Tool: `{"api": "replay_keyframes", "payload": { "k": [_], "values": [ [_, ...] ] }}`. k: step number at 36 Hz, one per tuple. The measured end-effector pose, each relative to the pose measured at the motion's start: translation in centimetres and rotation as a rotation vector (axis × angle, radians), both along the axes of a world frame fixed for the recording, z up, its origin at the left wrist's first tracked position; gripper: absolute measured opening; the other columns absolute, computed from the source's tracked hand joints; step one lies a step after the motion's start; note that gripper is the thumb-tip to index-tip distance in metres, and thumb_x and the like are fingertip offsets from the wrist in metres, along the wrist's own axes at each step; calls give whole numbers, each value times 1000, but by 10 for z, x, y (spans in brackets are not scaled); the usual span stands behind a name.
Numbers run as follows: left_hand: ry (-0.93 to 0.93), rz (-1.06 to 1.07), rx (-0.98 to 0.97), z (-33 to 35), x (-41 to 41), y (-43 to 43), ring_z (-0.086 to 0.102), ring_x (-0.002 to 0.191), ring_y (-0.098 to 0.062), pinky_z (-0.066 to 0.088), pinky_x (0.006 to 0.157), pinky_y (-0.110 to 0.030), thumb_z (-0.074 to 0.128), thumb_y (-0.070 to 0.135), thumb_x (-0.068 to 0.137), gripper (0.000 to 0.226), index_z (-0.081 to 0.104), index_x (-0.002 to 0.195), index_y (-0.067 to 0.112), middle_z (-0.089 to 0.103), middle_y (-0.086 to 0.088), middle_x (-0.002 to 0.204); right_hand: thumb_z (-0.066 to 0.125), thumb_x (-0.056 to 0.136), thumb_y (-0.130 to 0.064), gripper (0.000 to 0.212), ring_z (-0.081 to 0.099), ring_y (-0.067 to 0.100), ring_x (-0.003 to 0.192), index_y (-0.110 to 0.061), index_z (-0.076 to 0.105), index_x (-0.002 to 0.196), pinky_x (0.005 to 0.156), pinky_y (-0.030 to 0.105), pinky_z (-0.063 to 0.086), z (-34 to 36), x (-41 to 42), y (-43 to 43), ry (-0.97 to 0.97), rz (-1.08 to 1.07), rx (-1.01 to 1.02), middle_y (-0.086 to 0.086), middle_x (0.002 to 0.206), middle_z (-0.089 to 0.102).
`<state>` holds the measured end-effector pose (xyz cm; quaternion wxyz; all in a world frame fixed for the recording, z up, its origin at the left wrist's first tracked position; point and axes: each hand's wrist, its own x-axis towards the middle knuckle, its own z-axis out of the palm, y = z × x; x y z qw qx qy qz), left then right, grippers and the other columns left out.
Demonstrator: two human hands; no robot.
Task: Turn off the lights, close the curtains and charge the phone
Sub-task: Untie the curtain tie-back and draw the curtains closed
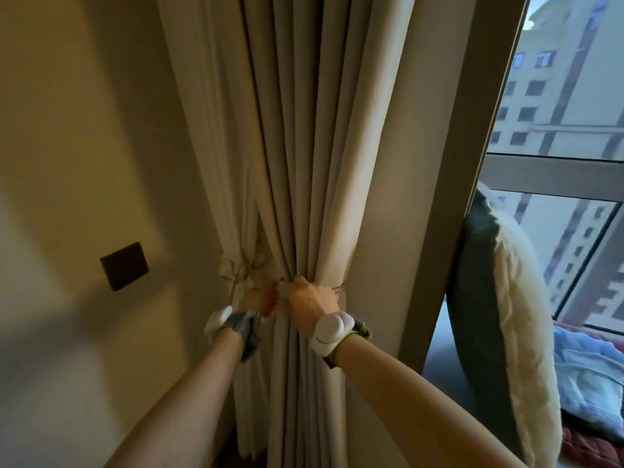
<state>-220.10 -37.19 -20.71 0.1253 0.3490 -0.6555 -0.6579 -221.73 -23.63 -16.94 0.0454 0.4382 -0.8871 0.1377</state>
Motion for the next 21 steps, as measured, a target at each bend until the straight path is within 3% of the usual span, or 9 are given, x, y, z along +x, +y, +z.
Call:
{"api": "replay_keyframes", "payload": {
  "k": [3,7,8,10,11,15,19,21],
  "values": [
    [74,-55,178,-2,-6,2,47,56,-18,37,54,-24,46,26,96,31,52,67,13,55,8,33,36,95,-7,33,60,35,105,-10,50,125,74,38,46,-8,-2,-11,22,-19,25,13,123,56],
    [149,-7,326,4,-13,3,64,75,-30,46,61,-22,48,14,95,16,61,97,5,69,-2,57,37,96,-11,31,60,29,109,-11,59,119,82,34,48,-5,-8,-19,-53,-84,4,9,121,62],
    [145,-22,322,5,-12,4,65,63,-24,46,55,-20,46,13,96,14,60,96,9,67,-3,51,37,97,-14,31,60,27,110,-13,60,118,85,31,46,-6,-9,-19,-77,-102,-15,7,122,62],
    [113,-67,336,3,-14,-1,53,34,-11,39,38,-18,46,16,96,27,53,70,13,55,3,32,36,100,-25,30,58,24,112,-16,61,114,85,26,41,-10,-11,-17,-76,-123,-43,3,121,62],
    [90,-83,322,0,-17,-4,48,31,-9,36,38,-19,46,17,95,31,50,65,12,51,4,30,36,100,-30,31,58,23,112,-18,62,111,84,25,40,-13,-11,-15,-82,-140,-50,2,119,62],
    [84,-106,284,-1,-18,-4,46,29,-10,35,33,-16,47,12,93,29,51,64,10,50,3,31,45,96,-30,24,59,25,111,-16,60,108,82,28,40,-20,-17,-18,-86,-158,-18,4,116,63],
    [82,-167,278,-2,-19,0,36,48,-11,28,36,-16,50,17,92,22,54,71,13,48,6,35,45,97,-30,34,61,31,107,-3,61,110,83,35,45,-14,-27,-19,-104,-145,32,15,115,65],
    [87,-174,227,-6,-20,-2,36,49,-10,28,37,-16,52,20,92,21,56,72,14,48,3,45,44,96,-38,37,64,27,102,-8,62,109,80,32,47,-13,-30,-16,-116,-124,15,10,111,67]
  ]
}}
